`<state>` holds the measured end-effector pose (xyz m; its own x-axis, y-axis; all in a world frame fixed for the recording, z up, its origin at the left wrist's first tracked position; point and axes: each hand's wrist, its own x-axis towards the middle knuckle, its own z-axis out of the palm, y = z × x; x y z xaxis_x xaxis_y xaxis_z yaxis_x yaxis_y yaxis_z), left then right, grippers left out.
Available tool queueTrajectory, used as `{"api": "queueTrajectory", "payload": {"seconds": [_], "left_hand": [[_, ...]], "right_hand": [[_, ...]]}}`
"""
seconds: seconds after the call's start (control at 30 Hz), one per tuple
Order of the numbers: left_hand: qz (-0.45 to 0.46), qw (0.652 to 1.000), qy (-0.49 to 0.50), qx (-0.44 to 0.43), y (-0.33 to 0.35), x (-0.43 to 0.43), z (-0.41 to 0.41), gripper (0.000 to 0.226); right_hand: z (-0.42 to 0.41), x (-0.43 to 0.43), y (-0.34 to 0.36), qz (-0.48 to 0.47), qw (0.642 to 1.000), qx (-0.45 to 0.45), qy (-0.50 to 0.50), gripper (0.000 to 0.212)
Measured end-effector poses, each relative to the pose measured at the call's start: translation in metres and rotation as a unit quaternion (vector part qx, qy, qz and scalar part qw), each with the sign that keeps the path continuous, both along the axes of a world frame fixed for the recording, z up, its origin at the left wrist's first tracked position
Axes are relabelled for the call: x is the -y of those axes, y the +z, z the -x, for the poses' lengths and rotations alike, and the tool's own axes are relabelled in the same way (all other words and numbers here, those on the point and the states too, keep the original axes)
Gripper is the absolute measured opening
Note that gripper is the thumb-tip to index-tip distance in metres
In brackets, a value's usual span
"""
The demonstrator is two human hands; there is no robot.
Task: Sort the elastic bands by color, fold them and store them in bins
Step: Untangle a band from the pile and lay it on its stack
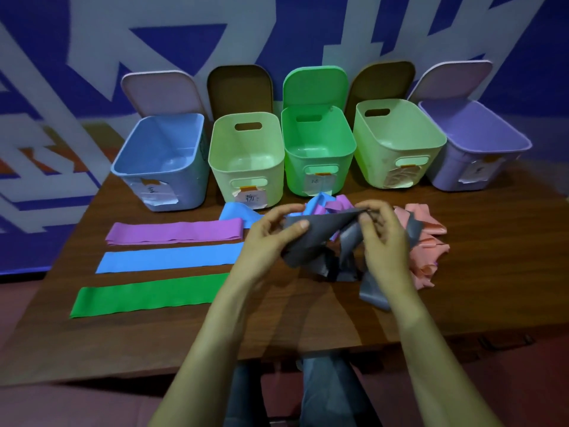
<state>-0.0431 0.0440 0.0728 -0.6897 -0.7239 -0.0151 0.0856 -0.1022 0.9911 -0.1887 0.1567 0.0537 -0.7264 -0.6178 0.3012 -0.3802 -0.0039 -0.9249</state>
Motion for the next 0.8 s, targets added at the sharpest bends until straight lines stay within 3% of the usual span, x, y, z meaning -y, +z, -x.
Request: {"api": "queueTrajectory", "payload": {"seconds": [0.1, 0.2, 0.27, 0.4, 0.5, 0.57, 0.67, 0.8], "left_hand": [[0.087, 0.992, -0.016, 0.085, -0.009, -0.001, -0.005, 0.011], [0.201, 0.966, 0.02, 0.164, -0.026, 0.004, -0.008, 0.019], [0.247, 0.955, 0.026, 0.164, -0.03, 0.003, -0.01, 0.024], [0.17, 0.977, -0.081, 0.096, -0.015, -0.003, -0.02, 0.03], [0.077, 0.992, -0.074, 0.073, -0.016, -0.004, -0.018, 0.038], [0.066, 0.996, -0.033, 0.057, -0.025, -0.003, -0.012, 0.016], [0.09, 0.99, -0.087, 0.057, -0.03, -0.005, -0.006, 0.042], [0.056, 0.989, -0.12, 0.06, -0.022, -0.009, 0.0, 0.02]], "right_hand": [[0.002, 0.005, 0.015, 0.054, 0.997, 0.055, 0.007, 0.039], [0.001, 0.014, 0.022, 0.053, 0.995, 0.083, 0.02, 0.04], [-0.005, 0.016, 0.026, 0.078, 0.991, 0.103, 0.041, 0.04], [-0.015, 0.018, 0.04, 0.15, 0.963, 0.198, 0.101, 0.025], [-0.012, 0.023, 0.044, 0.163, 0.957, 0.218, 0.101, 0.011], [-0.012, 0.026, 0.046, 0.151, 0.956, 0.222, 0.122, 0.019], [-0.016, 0.031, 0.052, 0.167, 0.938, 0.254, 0.163, 0.022], [-0.014, 0.042, 0.066, 0.198, 0.935, 0.245, 0.165, 0.021]]}}
